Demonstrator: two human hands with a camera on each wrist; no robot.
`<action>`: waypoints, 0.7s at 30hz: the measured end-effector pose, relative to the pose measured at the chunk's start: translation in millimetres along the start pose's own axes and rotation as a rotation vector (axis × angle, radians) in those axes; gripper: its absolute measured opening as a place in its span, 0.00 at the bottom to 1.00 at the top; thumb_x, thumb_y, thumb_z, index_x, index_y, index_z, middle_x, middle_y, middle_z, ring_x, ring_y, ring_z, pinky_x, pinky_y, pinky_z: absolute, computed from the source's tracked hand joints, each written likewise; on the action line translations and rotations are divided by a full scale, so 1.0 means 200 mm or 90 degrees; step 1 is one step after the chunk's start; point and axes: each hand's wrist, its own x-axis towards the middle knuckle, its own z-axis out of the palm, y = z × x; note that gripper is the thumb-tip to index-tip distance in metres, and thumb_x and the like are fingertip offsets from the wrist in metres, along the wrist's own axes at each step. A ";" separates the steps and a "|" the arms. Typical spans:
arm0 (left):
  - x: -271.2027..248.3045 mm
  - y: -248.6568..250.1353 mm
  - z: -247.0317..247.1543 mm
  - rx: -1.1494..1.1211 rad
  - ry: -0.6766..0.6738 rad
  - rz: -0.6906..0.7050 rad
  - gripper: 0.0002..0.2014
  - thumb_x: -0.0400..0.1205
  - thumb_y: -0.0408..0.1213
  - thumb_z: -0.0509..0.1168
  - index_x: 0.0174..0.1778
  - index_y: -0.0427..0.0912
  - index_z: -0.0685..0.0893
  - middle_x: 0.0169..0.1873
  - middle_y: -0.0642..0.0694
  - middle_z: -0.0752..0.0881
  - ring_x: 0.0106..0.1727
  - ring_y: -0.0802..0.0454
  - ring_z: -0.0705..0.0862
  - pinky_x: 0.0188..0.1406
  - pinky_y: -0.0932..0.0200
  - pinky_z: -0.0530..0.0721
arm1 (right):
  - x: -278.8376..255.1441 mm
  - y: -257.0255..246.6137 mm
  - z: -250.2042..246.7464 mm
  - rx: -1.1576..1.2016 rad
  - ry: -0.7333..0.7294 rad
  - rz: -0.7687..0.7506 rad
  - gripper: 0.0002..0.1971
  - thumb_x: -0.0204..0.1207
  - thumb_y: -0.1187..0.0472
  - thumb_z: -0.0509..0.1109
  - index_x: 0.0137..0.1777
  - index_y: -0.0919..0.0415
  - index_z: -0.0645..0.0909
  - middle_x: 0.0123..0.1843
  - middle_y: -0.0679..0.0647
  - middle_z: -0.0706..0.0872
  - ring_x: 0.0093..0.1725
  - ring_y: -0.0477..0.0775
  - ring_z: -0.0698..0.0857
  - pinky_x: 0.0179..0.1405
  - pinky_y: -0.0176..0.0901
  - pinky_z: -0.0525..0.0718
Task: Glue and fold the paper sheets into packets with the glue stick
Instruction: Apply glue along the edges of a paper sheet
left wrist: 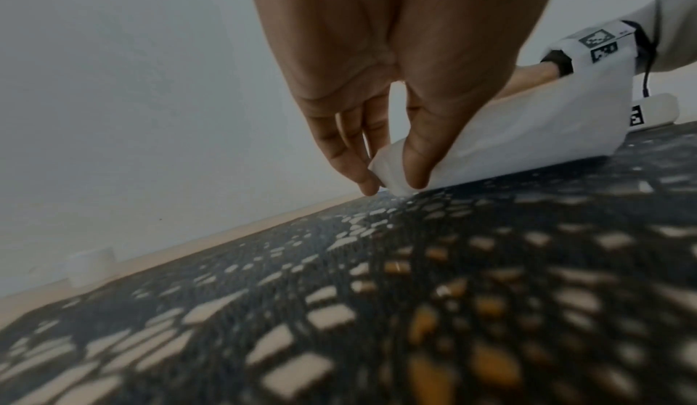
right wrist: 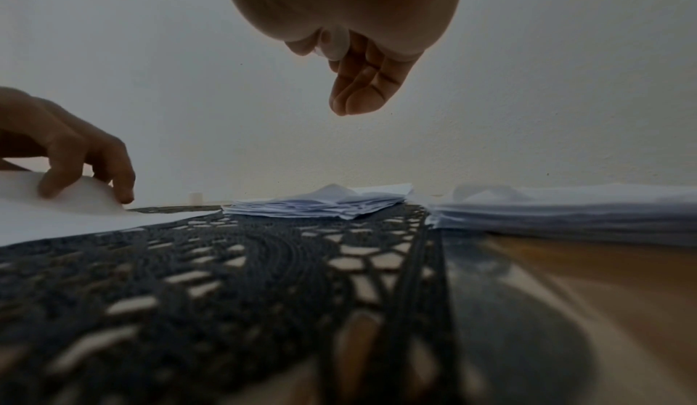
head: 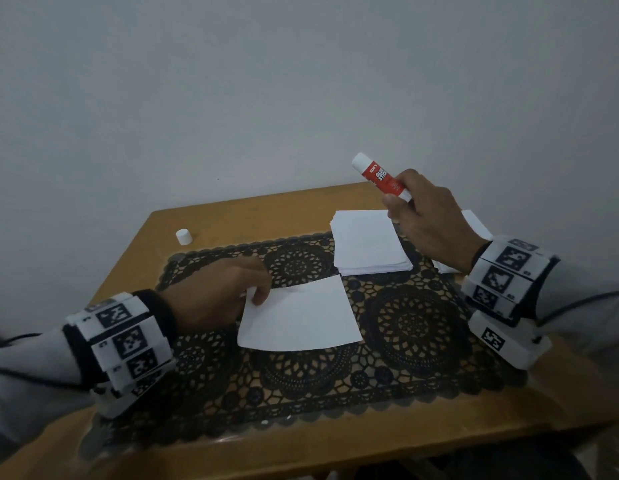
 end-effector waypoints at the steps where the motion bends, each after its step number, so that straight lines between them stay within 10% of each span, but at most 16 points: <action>1: -0.01 0.00 0.01 -0.001 -0.013 -0.005 0.17 0.70 0.17 0.63 0.38 0.46 0.82 0.53 0.52 0.82 0.55 0.54 0.80 0.54 0.58 0.80 | 0.00 0.00 0.00 -0.003 0.000 -0.003 0.15 0.86 0.51 0.61 0.60 0.63 0.73 0.46 0.58 0.84 0.39 0.59 0.84 0.42 0.61 0.86; 10: -0.09 0.09 0.00 0.048 0.024 -0.012 0.27 0.70 0.16 0.60 0.59 0.46 0.87 0.64 0.47 0.81 0.66 0.48 0.76 0.65 0.55 0.76 | -0.03 -0.09 0.02 -0.025 -0.131 -0.058 0.12 0.83 0.58 0.67 0.64 0.59 0.80 0.39 0.47 0.81 0.32 0.43 0.77 0.32 0.36 0.73; 16: -0.19 0.26 0.06 0.080 -0.197 -0.061 0.28 0.83 0.51 0.45 0.82 0.57 0.57 0.79 0.48 0.63 0.79 0.51 0.60 0.79 0.50 0.63 | -0.07 -0.42 0.16 0.004 -0.277 -0.002 0.11 0.81 0.55 0.66 0.54 0.59 0.85 0.44 0.56 0.87 0.38 0.51 0.82 0.34 0.44 0.77; 21: -0.22 0.31 0.08 0.103 -0.256 -0.082 0.28 0.88 0.50 0.47 0.84 0.53 0.46 0.84 0.41 0.48 0.84 0.45 0.48 0.82 0.47 0.56 | -0.09 -0.61 0.32 -0.070 -0.312 0.072 0.11 0.79 0.58 0.63 0.39 0.64 0.76 0.35 0.55 0.79 0.34 0.53 0.77 0.29 0.44 0.72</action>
